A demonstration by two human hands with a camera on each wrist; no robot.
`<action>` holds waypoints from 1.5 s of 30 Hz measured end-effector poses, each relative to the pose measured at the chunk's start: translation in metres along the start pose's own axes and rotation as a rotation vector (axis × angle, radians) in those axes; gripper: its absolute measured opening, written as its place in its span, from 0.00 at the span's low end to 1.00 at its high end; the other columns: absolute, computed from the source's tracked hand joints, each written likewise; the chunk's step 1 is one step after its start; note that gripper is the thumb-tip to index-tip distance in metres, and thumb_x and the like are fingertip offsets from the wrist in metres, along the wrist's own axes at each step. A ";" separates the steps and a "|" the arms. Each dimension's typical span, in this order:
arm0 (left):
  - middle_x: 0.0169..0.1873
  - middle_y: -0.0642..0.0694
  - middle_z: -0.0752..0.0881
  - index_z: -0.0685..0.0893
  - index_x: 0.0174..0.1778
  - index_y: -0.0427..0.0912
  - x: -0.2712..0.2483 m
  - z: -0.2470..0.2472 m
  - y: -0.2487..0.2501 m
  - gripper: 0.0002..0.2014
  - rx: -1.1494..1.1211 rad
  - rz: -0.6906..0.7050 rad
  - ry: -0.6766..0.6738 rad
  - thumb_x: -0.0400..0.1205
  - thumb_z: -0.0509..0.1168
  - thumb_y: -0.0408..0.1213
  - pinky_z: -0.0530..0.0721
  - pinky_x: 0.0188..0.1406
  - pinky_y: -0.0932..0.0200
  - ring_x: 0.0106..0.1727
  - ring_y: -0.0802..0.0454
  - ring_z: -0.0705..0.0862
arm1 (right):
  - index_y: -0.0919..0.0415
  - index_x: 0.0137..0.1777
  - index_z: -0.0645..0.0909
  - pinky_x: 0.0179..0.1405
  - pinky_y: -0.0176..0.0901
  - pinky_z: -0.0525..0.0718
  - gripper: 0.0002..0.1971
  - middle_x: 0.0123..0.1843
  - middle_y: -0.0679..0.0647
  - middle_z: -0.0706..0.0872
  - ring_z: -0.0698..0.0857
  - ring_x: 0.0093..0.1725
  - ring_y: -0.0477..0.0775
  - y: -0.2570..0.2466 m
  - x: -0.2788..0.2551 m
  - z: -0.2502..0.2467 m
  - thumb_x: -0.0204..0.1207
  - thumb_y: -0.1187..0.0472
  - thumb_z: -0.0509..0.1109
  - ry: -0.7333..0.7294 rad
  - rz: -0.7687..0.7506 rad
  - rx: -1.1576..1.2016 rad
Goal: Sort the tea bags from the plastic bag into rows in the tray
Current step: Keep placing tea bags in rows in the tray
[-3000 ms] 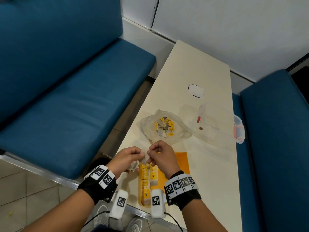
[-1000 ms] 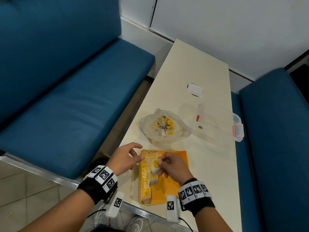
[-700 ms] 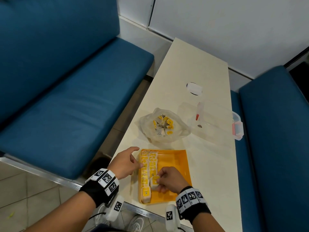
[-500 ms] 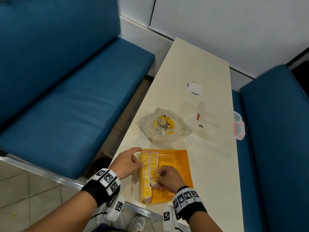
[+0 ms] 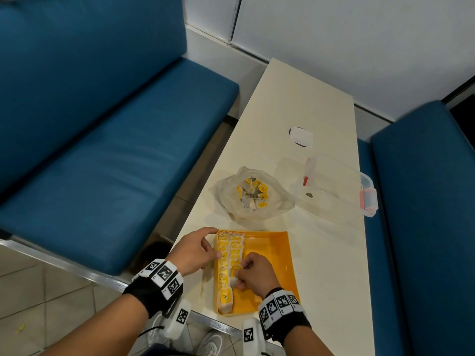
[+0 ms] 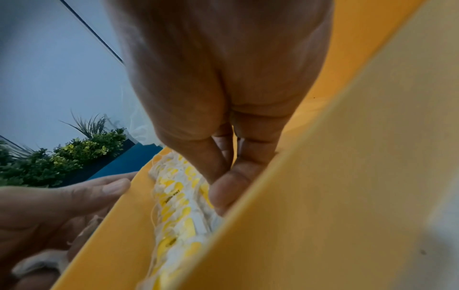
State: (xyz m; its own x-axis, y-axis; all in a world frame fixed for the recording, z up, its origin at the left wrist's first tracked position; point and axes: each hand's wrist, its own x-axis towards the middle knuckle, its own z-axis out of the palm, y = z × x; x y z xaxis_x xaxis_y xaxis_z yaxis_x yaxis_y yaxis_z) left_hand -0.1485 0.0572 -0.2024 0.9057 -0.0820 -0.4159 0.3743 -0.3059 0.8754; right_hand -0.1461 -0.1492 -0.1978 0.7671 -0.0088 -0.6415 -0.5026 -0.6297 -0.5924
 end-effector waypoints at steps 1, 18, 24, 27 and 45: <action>0.42 0.44 0.89 0.78 0.72 0.56 -0.001 -0.001 0.002 0.24 -0.014 -0.010 0.011 0.81 0.76 0.43 0.88 0.34 0.60 0.33 0.52 0.89 | 0.60 0.42 0.74 0.27 0.48 0.84 0.12 0.31 0.57 0.82 0.85 0.23 0.57 -0.002 -0.001 0.000 0.70 0.73 0.74 0.008 0.010 0.012; 0.52 0.57 0.88 0.75 0.71 0.63 -0.018 -0.019 0.034 0.19 -0.350 0.050 0.002 0.91 0.44 0.58 0.76 0.48 0.57 0.43 0.60 0.84 | 0.52 0.37 0.83 0.36 0.40 0.83 0.06 0.36 0.50 0.88 0.84 0.32 0.46 -0.092 -0.027 0.015 0.71 0.59 0.78 -0.030 -0.388 -0.083; 0.54 0.49 0.88 0.83 0.65 0.56 -0.014 -0.023 0.031 0.11 -0.394 0.070 -0.013 0.87 0.65 0.51 0.80 0.41 0.60 0.47 0.55 0.86 | 0.53 0.36 0.84 0.41 0.49 0.86 0.07 0.35 0.51 0.88 0.87 0.37 0.54 -0.093 -0.022 0.015 0.72 0.65 0.74 -0.007 -0.401 -0.106; 0.47 0.45 0.86 0.85 0.63 0.48 -0.011 -0.026 0.021 0.13 -0.388 0.060 -0.066 0.84 0.73 0.35 0.83 0.34 0.57 0.41 0.51 0.88 | 0.56 0.42 0.82 0.29 0.41 0.82 0.05 0.35 0.56 0.87 0.85 0.30 0.53 -0.095 -0.022 0.006 0.74 0.64 0.76 -0.008 -0.354 -0.007; 0.41 0.35 0.89 0.86 0.61 0.36 -0.010 -0.032 0.020 0.15 -0.660 -0.137 -0.226 0.77 0.69 0.28 0.87 0.41 0.52 0.42 0.41 0.88 | 0.60 0.45 0.89 0.39 0.34 0.82 0.03 0.40 0.54 0.89 0.85 0.36 0.44 -0.096 -0.027 -0.013 0.73 0.67 0.78 -0.087 -0.550 0.061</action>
State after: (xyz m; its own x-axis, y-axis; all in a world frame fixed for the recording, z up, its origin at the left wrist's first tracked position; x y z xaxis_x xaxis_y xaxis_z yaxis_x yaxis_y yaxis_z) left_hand -0.1436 0.0828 -0.1732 0.8051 -0.3004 -0.5115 0.5892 0.3052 0.7482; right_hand -0.1135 -0.0985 -0.1170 0.8881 0.3746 -0.2662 -0.0614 -0.4774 -0.8766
